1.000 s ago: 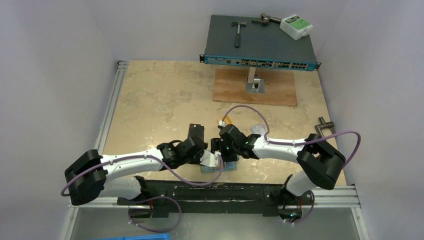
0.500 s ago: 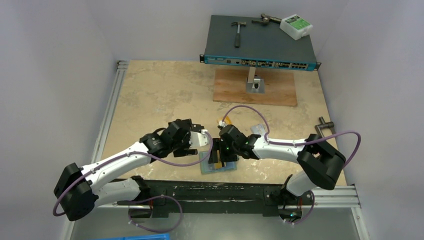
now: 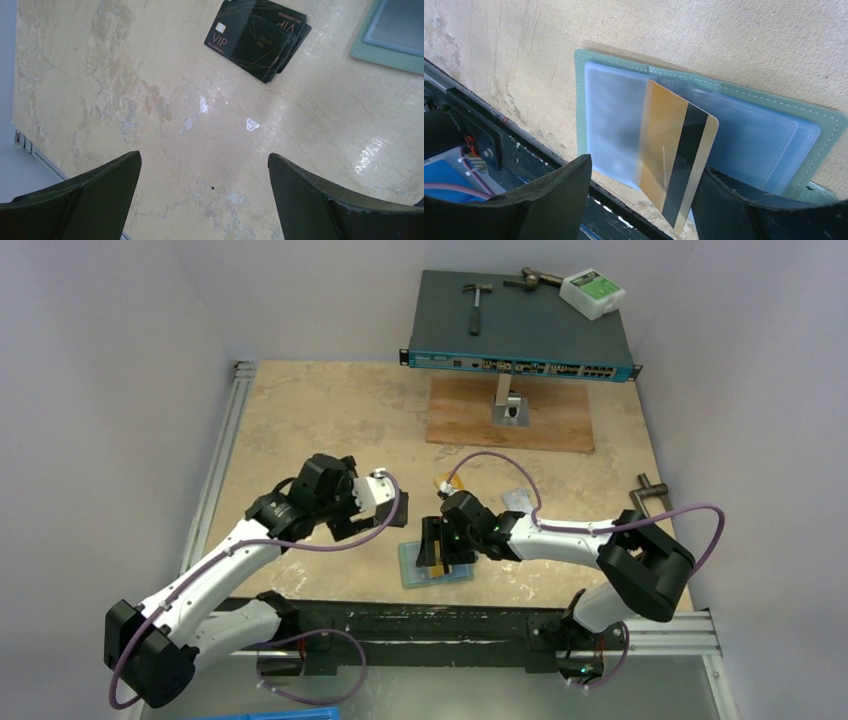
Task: Put the credit cards into the card holder
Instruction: Insert the credit card into the card holder.
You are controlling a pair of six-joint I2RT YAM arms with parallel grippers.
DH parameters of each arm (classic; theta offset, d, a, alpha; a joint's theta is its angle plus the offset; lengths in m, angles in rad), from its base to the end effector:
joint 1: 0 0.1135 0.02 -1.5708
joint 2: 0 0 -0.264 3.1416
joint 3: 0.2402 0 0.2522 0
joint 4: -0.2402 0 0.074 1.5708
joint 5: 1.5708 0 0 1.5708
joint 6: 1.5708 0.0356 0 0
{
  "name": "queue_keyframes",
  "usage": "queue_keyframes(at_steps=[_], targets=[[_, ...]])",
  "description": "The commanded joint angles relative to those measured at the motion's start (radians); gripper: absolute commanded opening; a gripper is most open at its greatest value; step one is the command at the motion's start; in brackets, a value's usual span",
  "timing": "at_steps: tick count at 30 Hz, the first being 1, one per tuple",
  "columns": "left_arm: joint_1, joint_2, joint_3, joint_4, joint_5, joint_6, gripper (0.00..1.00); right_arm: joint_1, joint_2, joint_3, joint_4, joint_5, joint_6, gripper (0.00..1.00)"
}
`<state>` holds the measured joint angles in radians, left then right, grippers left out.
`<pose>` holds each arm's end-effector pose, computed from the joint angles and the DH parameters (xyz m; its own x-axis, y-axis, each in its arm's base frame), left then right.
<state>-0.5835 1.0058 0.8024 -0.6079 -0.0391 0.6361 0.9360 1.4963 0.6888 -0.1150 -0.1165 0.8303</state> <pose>0.1728 -0.1124 0.2663 -0.1731 0.8256 -0.5370 0.7843 0.4454 0.4319 0.1622 0.2272 0.1541 -0.9399 -0.0400 -0.3390 -0.2187 0.8330 0.5082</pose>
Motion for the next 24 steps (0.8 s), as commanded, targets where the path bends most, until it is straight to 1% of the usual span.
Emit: queue_keyframes(at_steps=[1,6,8,9,10,12,16,20,24], targets=[[0.005,-0.054,0.003,0.058,0.112,-0.018,1.0,-0.002,0.06,-0.068,-0.09,0.103,-0.023,0.7],[-0.015,-0.023,-0.032,0.108,0.133,-0.017,1.0,-0.002,0.061,-0.078,-0.078,0.081,-0.021,0.7],[-0.053,0.005,-0.033,0.119,0.083,-0.027,1.0,-0.003,0.064,-0.082,-0.073,0.077,-0.017,0.7],[-0.083,0.027,-0.029,0.123,0.016,-0.034,1.0,-0.003,0.066,-0.083,-0.07,0.075,-0.015,0.71],[-0.114,0.054,-0.02,0.119,-0.017,-0.04,1.0,-0.002,0.067,-0.083,-0.066,0.074,-0.013,0.71],[-0.156,0.087,-0.006,0.104,-0.049,-0.048,1.0,-0.002,0.073,-0.079,-0.065,0.073,-0.014,0.71],[-0.193,0.088,-0.009,0.089,0.032,-0.057,1.0,-0.002,0.068,-0.07,-0.077,0.077,-0.019,0.71],[-0.202,0.093,-0.012,0.08,0.127,-0.05,1.0,-0.002,0.054,-0.073,-0.084,0.077,-0.015,0.72],[-0.203,0.065,-0.04,0.097,0.211,-0.023,1.0,-0.003,0.054,-0.076,-0.086,0.077,-0.014,0.72]])
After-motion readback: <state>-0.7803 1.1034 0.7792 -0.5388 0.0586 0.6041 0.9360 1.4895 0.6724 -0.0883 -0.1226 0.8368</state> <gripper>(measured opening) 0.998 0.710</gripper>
